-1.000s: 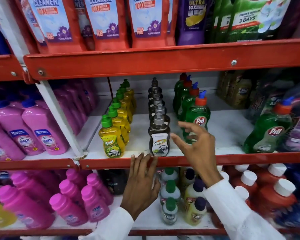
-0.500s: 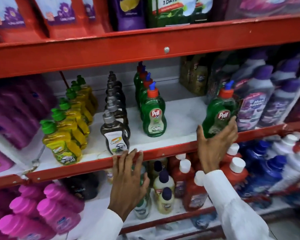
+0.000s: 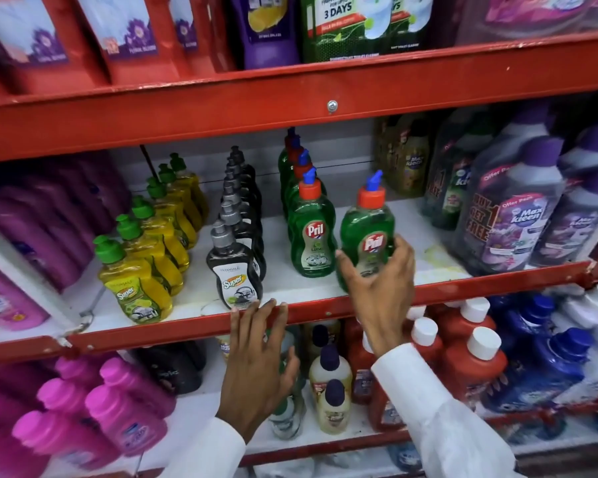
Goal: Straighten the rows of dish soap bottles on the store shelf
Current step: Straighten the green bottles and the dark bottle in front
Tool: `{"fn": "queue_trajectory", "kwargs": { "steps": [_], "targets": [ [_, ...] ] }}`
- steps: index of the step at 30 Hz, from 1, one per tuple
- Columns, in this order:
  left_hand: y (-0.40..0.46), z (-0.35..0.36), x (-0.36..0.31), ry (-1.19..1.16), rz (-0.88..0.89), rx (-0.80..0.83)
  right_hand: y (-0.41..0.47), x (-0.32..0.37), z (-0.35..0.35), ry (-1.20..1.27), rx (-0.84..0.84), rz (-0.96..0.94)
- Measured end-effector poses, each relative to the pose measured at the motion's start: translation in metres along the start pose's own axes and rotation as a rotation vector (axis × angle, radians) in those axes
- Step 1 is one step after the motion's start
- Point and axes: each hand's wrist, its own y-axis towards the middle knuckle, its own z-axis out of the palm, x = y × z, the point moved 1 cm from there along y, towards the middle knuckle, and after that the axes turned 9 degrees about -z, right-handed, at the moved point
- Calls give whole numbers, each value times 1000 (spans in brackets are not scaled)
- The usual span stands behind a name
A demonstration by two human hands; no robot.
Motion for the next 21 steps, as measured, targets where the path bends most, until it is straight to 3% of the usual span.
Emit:
{"fn": "queue_trajectory", "kwargs": {
  "steps": [12,16,21],
  "targets": [
    [1,-6,4,-28,1,28,-21,33,36,-39,142,-50],
    [11,-13,-8,-239,-51,0,-18,20,26,47,266,-77],
    [39,-23,-25,-561,-238,5,-8,-13,1,149,526,-123]
  ]
}}
